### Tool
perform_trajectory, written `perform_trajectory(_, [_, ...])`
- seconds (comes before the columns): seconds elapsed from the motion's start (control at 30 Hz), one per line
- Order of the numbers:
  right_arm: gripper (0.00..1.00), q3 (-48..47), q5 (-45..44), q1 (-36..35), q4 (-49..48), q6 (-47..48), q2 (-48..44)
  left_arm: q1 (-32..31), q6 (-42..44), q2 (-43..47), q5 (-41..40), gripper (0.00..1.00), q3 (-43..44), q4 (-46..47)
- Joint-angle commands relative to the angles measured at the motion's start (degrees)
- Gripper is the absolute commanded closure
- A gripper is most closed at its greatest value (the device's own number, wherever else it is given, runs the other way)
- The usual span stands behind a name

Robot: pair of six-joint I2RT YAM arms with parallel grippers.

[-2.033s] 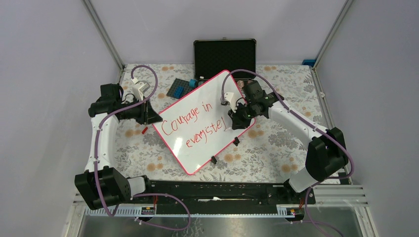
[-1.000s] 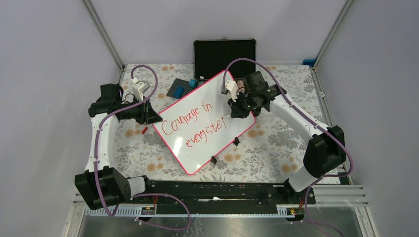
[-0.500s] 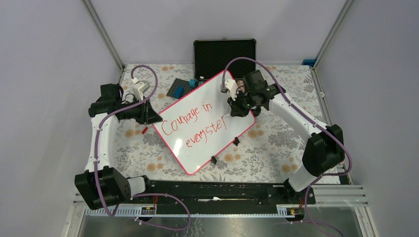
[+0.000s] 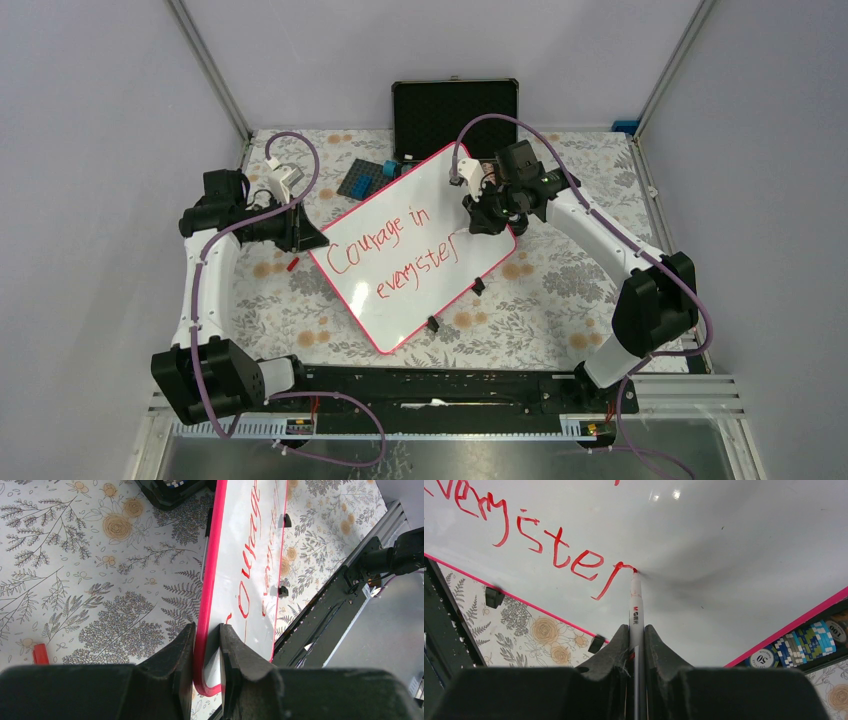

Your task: Write a sentence on the whiteboard

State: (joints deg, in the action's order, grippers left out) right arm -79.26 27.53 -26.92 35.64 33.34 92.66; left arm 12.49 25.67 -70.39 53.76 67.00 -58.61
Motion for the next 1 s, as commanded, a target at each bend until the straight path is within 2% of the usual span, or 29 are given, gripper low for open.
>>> perform_trajectory(0.0, [1.00, 0.9, -1.5, 0.7, -0.9, 1.0, -1.0, -0.5, 2.6, -1.0, -2.0, 0.98, -0.8, 1.4])
perform_trajectory(0.97, [1.00, 3.4, 3.9, -0.7, 2.1, 1.0, -3.4, -0.5, 2.6, -1.2, -1.6, 0.98, -0.4, 1.3])
